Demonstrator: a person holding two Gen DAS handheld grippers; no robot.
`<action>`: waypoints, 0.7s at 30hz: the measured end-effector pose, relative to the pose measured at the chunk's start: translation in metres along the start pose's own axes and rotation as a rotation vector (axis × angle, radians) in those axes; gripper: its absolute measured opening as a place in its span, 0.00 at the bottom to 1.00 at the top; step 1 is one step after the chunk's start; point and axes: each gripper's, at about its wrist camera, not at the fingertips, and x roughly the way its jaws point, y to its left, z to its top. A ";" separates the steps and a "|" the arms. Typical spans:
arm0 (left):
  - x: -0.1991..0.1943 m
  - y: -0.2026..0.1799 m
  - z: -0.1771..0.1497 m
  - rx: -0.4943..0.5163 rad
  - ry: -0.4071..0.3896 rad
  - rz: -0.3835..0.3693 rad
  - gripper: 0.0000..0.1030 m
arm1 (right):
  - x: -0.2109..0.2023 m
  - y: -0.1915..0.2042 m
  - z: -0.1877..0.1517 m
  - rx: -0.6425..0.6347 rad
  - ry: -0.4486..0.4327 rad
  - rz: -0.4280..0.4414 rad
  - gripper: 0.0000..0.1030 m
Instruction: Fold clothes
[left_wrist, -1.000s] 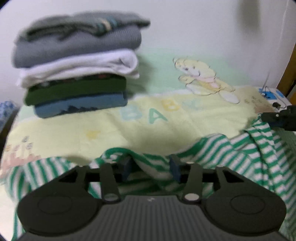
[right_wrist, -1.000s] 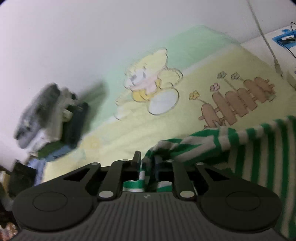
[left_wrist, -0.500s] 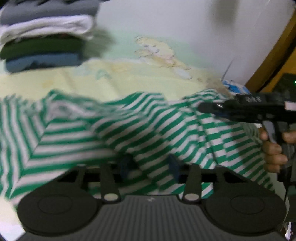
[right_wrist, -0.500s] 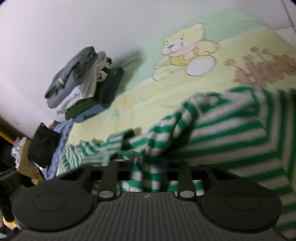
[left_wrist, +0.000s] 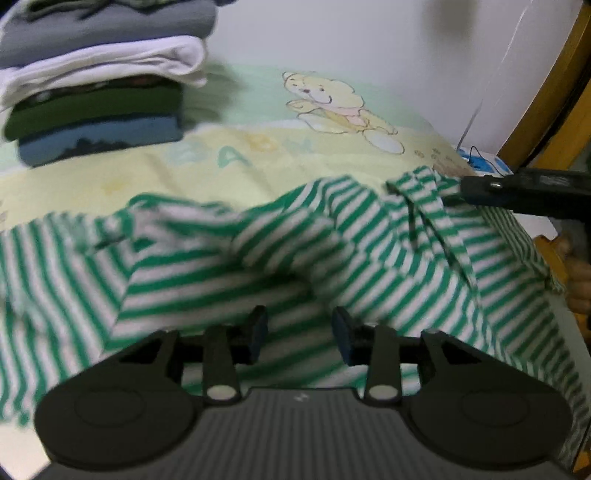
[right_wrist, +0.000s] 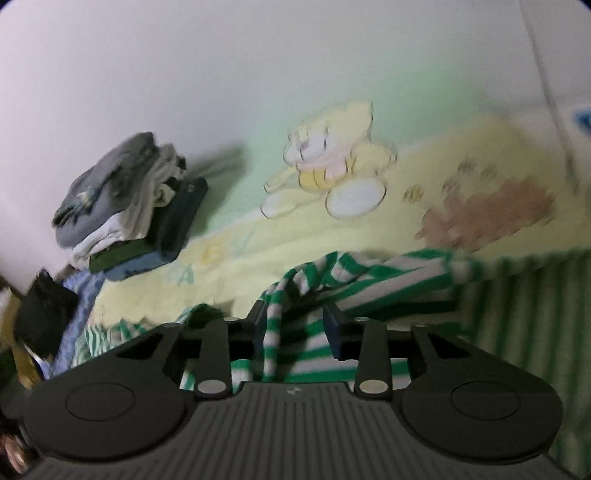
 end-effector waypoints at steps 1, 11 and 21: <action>-0.006 -0.001 -0.005 -0.009 0.000 -0.012 0.39 | -0.008 0.006 -0.005 -0.026 0.006 0.030 0.37; -0.026 -0.066 -0.049 0.128 0.079 -0.192 0.59 | -0.019 0.052 -0.088 -0.126 0.216 0.119 0.08; -0.043 -0.070 -0.062 0.093 0.075 -0.179 0.11 | -0.063 0.060 -0.063 -0.073 -0.002 0.121 0.09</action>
